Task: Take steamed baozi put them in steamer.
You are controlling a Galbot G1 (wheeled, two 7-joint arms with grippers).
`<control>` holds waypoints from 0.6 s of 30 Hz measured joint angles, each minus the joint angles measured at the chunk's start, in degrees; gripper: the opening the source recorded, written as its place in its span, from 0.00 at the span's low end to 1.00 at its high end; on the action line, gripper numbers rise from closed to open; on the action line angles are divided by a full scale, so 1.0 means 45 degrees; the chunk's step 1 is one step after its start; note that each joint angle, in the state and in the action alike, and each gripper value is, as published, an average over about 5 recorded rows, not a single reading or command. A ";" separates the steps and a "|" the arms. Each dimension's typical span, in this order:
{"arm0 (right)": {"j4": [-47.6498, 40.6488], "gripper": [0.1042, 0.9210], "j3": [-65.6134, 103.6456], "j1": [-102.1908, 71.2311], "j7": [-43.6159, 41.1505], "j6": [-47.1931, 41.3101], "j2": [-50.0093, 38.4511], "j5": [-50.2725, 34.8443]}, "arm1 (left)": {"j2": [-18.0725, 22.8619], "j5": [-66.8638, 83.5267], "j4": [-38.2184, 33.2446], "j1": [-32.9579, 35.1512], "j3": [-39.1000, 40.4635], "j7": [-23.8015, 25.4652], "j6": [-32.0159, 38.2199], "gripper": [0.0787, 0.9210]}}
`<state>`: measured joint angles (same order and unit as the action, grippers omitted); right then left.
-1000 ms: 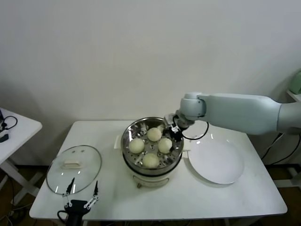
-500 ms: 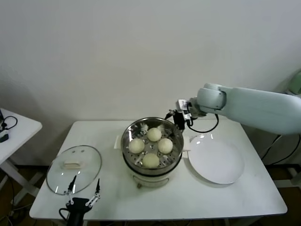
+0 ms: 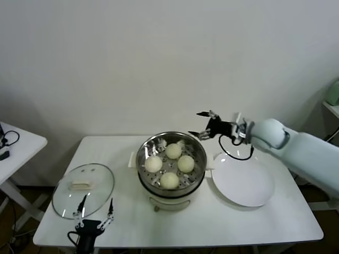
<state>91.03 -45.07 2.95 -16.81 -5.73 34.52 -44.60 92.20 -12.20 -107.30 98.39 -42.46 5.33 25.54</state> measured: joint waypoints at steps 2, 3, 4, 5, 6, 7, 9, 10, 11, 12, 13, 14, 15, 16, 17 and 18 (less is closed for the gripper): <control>0.0167 0.88 0.1512 -0.1496 0.0404 0.0341 -0.0147 -0.0012 | 0.0000 0.0006 0.0045 -0.0037 0.0018 0.0000 -0.0001 0.88; 0.0240 0.88 0.2265 -0.2246 0.0582 0.0491 -0.0188 -0.0009 | 0.0000 0.0007 0.0068 -0.0057 0.0027 0.0000 -0.0001 0.88; 0.0304 0.88 0.3038 -0.3017 0.0744 0.0635 -0.0210 0.0000 | 0.0000 0.0008 0.0090 -0.0079 0.0036 0.0000 -0.0001 0.88; 0.0357 0.88 0.3803 -0.3785 0.0883 0.0772 -0.0212 0.0016 | 0.0000 0.0007 0.0110 -0.0101 0.0044 -0.0001 -0.0002 0.88; 0.0399 0.88 0.4543 -0.4533 0.0997 0.0910 -0.0190 0.0040 | 0.0000 0.0007 0.0128 -0.0121 0.0050 -0.0001 -0.0002 0.88; 0.0435 0.88 0.5268 -0.5275 0.1091 0.1053 -0.0141 0.0072 | 0.0000 0.0007 0.0144 -0.0138 0.0054 -0.0001 -0.0002 0.88; 0.0507 0.88 0.6684 -0.6748 0.1247 0.1367 0.0042 0.0162 | 0.0000 0.0006 0.0175 -0.0164 0.0061 0.0000 -0.0002 0.88; 0.0547 0.88 0.7354 -0.7456 0.1313 0.1530 0.0170 0.0219 | 0.0000 0.0006 0.0192 -0.0172 0.0064 -0.0001 -0.0002 0.88; 0.0592 0.88 0.8016 -0.8162 0.1374 0.1702 0.0326 0.0289 | 0.0000 0.0006 0.0210 -0.0179 0.0068 -0.0001 -0.0002 0.88; 0.0639 0.88 0.8655 -0.8852 0.1425 0.1880 0.0503 0.0371 | 0.0000 0.0006 0.0229 -0.0185 0.0072 -0.0001 -0.0001 0.88; 0.0687 0.88 0.9255 -0.9509 0.1465 0.2059 0.0693 0.0464 | 0.0000 0.0006 0.0248 -0.0190 0.0077 -0.0001 -0.0001 0.88; 0.0736 0.88 0.9839 -1.0161 0.1493 0.2246 0.0904 0.0563 | 0.0000 0.0006 0.0265 -0.0194 0.0082 -0.0002 -0.0001 0.88; 0.0784 0.88 1.0400 -1.0798 0.1513 0.2439 0.1126 0.0663 | 0.0000 0.0006 0.0278 -0.0198 0.0087 -0.0002 0.0000 0.88; 0.0826 0.88 1.0922 -1.1399 0.1525 0.2633 0.1353 0.0757 | 0.0000 0.0006 0.0288 -0.0201 0.0091 -0.0003 0.0000 0.88; 0.0860 0.88 1.1426 -1.1995 0.1534 0.2834 0.1592 0.0847 | 0.0000 0.0007 0.0294 -0.0205 0.0094 -0.0004 0.0000 0.88; 0.0887 0.88 1.1903 -1.2571 0.1540 0.3043 0.1837 0.0931 | 0.0000 0.0007 0.0297 -0.0208 0.0096 -0.0005 -0.0001 0.88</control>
<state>95.02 8.50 -53.62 -9.89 7.96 42.78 -40.41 92.20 -12.17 -105.97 97.45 -42.03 5.31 25.54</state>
